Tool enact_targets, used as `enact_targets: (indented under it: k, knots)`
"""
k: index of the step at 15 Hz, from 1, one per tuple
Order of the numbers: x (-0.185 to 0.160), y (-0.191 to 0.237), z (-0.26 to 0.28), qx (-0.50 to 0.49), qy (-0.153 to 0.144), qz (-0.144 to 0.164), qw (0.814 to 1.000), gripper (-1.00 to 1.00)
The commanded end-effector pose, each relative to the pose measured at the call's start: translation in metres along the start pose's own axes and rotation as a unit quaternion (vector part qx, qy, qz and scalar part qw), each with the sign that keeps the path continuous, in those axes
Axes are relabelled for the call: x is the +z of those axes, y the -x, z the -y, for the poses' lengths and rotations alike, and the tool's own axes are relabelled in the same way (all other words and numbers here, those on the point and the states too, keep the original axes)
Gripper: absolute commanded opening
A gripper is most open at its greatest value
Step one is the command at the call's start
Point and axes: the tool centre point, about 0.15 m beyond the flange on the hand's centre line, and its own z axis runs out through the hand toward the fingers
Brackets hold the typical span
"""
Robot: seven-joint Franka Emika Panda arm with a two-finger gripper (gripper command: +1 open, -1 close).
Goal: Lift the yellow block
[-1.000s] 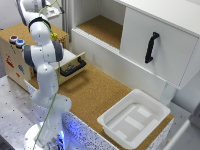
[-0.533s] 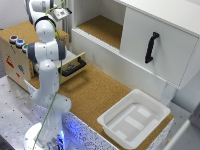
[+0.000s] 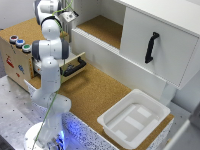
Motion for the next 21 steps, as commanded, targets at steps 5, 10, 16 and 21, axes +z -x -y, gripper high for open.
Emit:
enact_targets:
  k: [5,10,16,21]
  knots:
    - [0.014,-0.02,0.008,-0.026,-0.037,0.006,0.999,-1.0]
    - [0.016,-0.02,0.023,-0.013,-0.041,0.016,0.999,-1.0]
    - [0.007,-0.005,0.038,0.013,-0.031,0.015,0.999,-1.0]
    - [-0.014,0.016,0.062,0.045,-0.006,-0.003,0.999,-1.0]
